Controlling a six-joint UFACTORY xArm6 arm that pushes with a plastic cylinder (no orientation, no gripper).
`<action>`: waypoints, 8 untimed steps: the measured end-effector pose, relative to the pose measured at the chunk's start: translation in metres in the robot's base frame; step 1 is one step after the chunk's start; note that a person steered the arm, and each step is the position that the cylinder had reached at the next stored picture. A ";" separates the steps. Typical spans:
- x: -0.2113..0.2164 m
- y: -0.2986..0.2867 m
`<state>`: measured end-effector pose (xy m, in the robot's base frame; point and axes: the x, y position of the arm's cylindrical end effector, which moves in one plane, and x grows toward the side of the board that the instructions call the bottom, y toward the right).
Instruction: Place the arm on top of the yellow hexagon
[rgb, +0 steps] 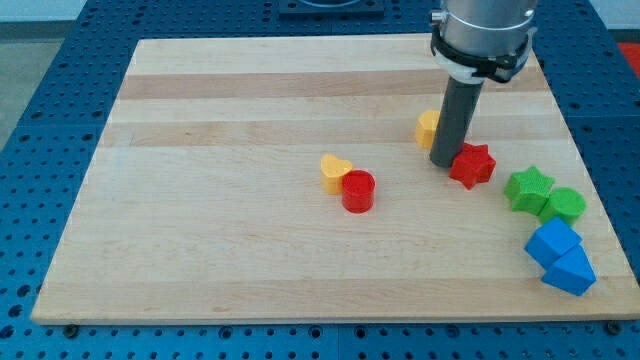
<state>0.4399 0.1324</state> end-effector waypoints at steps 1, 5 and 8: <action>0.008 -0.004; 0.001 -0.052; -0.078 -0.054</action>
<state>0.3618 0.0789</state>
